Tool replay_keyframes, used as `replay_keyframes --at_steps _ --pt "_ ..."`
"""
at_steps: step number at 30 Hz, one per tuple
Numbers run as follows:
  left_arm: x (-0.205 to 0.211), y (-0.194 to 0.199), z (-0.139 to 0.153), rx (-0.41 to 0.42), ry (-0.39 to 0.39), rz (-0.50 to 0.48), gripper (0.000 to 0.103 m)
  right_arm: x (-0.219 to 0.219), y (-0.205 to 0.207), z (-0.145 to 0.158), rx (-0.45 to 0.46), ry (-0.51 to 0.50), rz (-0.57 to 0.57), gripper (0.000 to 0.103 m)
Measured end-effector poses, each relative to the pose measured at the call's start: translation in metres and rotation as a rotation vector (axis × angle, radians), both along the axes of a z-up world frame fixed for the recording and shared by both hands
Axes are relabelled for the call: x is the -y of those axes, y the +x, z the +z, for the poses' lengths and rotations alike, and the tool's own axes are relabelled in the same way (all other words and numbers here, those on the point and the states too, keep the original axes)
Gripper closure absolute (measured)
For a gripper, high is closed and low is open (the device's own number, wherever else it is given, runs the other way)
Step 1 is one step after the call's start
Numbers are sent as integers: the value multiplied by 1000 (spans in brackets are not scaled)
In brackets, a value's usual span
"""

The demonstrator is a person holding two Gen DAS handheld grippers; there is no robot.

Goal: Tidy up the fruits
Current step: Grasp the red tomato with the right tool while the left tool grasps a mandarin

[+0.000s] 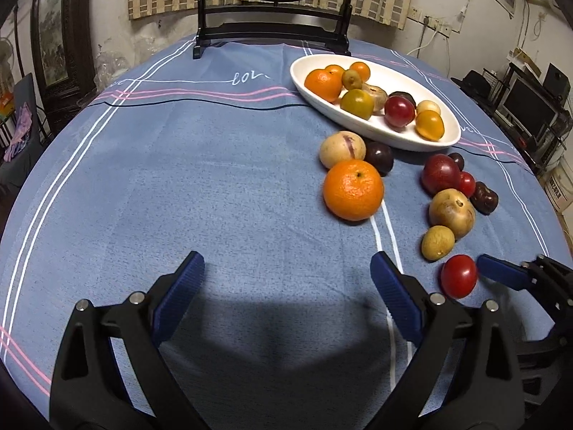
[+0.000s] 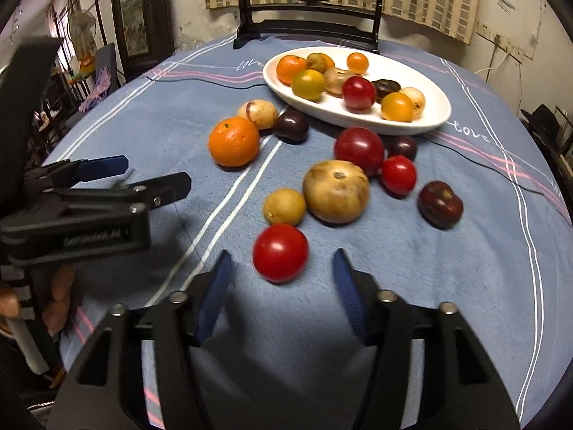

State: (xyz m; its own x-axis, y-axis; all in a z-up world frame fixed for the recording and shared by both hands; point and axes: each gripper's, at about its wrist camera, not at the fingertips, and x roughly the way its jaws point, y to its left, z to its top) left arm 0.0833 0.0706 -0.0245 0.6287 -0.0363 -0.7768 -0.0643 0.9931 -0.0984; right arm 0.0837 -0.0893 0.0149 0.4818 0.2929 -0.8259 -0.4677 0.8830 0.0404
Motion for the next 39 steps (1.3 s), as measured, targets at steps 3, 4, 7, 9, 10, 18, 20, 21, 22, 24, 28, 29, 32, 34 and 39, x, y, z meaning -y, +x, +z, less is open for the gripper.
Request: replay_keyframes --at_steps 3,4,7,9,10,18,20,21,22,24,28,29,32,34,39 --pt "-2 0 -1 -6 -9 5 8 -7 6 -5 -3 -21 -8 57" --pt "-3 1 -1 -7 -18 9 8 -9 7 -5 -5 -17 -8 60" --pt "-5 2 -3 -13 -36 18 8 -8 8 -5 12 -16 -16 72" --pt "-6 3 -4 -21 -47 24 8 -3 8 -4 27 -3 -49 73" --pt "-7 3 -4 -22 -50 24 8 1 8 -2 34 4 -65 73" --pt "0 5 -5 -39 -3 24 8 45 6 2 17 133 -116 73" --pt "9 7 -1 -24 36 -11 8 53 7 3 8 175 -124 73" --pt "13 9 0 -25 39 -25 8 57 7 4 7 203 -125 73" --pt "17 13 0 -30 32 -35 8 58 6 5 8 219 -127 73" --pt "21 24 2 -52 9 -30 8 64 6 6 12 257 -139 73" --pt "30 44 4 -62 44 -27 8 70 6 7 13 290 -137 73" --pt "32 48 3 -65 61 -26 8 70 5 7 11 297 -132 73" --pt "36 57 -2 -73 83 -29 8 70 5 7 11 310 -124 73" --pt "38 60 -6 -80 92 -34 9 70 5 7 8 315 -118 73" --pt "40 63 -7 -81 73 -62 46 68 5 6 4 312 -103 73"
